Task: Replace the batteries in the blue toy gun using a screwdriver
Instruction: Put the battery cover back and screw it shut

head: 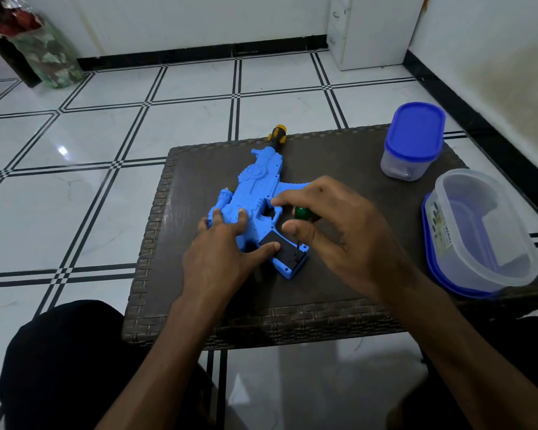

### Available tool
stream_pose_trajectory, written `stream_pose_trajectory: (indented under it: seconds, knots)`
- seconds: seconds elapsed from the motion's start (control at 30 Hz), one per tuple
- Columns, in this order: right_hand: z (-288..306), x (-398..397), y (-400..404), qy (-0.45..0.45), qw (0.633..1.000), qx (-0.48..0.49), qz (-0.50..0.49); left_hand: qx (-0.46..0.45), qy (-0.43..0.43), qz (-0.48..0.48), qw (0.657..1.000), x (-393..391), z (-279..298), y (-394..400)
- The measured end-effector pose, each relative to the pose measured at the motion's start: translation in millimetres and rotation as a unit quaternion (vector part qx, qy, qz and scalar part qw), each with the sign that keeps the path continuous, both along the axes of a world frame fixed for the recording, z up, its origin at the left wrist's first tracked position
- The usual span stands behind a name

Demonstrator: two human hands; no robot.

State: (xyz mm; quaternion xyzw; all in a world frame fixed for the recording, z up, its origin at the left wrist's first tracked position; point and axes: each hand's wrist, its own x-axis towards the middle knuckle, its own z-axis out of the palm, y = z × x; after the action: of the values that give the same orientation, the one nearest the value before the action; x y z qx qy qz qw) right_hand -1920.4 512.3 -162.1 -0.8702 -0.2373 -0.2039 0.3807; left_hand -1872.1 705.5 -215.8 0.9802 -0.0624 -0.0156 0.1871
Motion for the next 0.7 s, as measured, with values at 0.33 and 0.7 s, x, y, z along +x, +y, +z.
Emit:
stream_pose_trajectory:
  seconds: [0.33, 0.7]
  knots:
    - [1.0, -1.7, 0.9, -0.005, 1.000, 0.020, -0.007, -0.004, 0.004, 0.002, 1.000, -1.0, 1.6, -0.4]
    - [1.6, -2.7, 2.0, 0.018, 0.998, 0.048, 0.021, -0.005, 0.003, 0.002, 1.000, 1.1, -1.4, 0.5]
